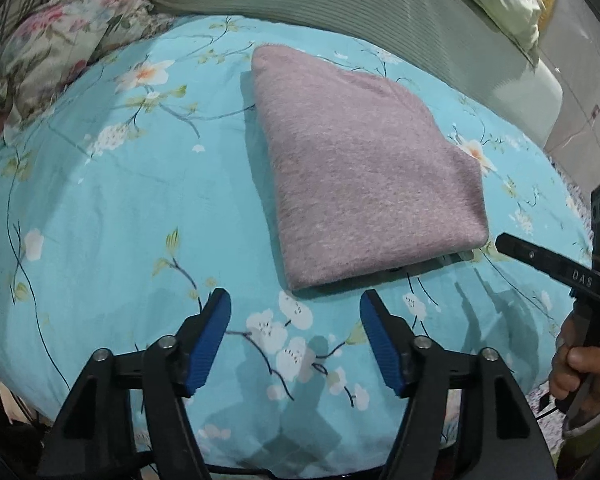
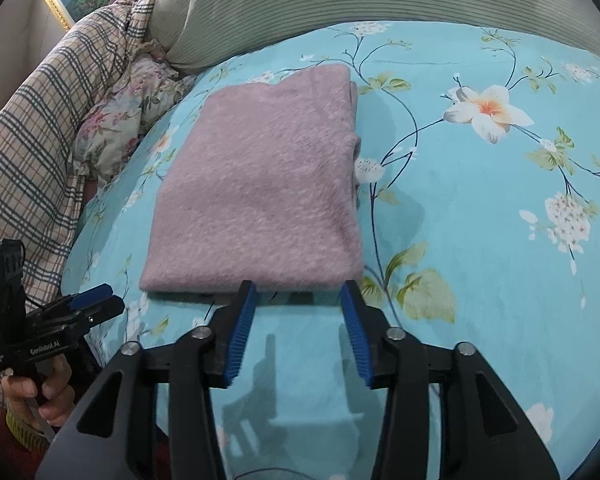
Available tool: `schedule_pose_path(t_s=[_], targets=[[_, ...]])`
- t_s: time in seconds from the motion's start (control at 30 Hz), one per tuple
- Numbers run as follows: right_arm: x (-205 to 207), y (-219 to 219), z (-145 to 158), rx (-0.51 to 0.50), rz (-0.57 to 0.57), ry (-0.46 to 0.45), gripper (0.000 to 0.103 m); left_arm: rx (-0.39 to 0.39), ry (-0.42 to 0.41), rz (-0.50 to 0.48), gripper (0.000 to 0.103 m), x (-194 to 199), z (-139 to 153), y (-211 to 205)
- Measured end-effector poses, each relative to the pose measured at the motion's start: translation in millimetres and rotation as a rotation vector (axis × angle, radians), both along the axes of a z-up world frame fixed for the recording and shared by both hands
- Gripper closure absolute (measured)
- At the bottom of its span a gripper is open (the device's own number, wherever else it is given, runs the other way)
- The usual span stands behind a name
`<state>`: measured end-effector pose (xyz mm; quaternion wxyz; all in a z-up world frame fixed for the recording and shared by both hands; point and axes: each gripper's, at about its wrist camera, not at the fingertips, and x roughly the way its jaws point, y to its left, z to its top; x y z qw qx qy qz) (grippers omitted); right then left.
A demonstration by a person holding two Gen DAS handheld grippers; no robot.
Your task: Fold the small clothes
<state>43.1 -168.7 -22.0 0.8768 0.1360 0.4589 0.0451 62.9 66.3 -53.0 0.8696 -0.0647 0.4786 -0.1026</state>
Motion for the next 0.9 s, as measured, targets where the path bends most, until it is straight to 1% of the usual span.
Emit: schedule_pose_path(t_s=[0.07,0.17,0.23,0.27,0.33,0.4,0.43,0.5,0.57,0.63,0.67,0.7,0.8,0.9], targets=[[-5,4,0,-0.012,0.010,0.003,0.052,-0.014,0.009,0.004,0.034,-3,-3,3],[-12,11,1,-0.032,0.025,0.009,0.048,-0.004,0.000,0.015,0.034,-8,-5,5],[-16,15,1,-0.051,0.033,0.008,0.041,0.010,-0.010,0.034,0.034,-12,-6,7],[-19,16,2,-0.060,0.037,0.005,0.039,0.010,-0.014,0.040,0.032,-14,-7,7],[-21,16,4,-0.075,0.045,0.002,0.031,0.009,-0.019,0.054,0.032,-19,-7,9],[-25,19,6,-0.094,0.055,-0.004,0.027,0.026,-0.028,0.062,0.032,-24,-6,8],[-27,19,7,-0.102,0.060,-0.006,0.026,0.039,-0.026,0.048,0.032,-26,-4,6],[-30,21,11,-0.116,0.075,-0.010,0.023,0.086,-0.045,0.014,0.032,-31,3,0],[-33,23,15,-0.126,0.086,-0.015,0.020,0.130,-0.088,0.016,0.030,-35,13,-2],[-35,24,23,-0.135,0.102,-0.024,0.016,0.165,-0.120,0.017,0.026,-37,26,-3],[-36,26,27,-0.139,0.111,-0.031,0.015,0.180,-0.135,0.015,0.021,-37,33,-3],[-37,27,30,-0.142,0.120,-0.040,0.013,0.192,-0.148,0.011,0.017,-36,39,-3],[-40,30,43,-0.149,0.140,-0.072,0.004,0.205,-0.155,-0.004,0.015,-35,56,-4],[-42,33,52,-0.158,0.152,-0.110,0.001,0.230,-0.161,-0.008,0.014,-32,64,-5]])
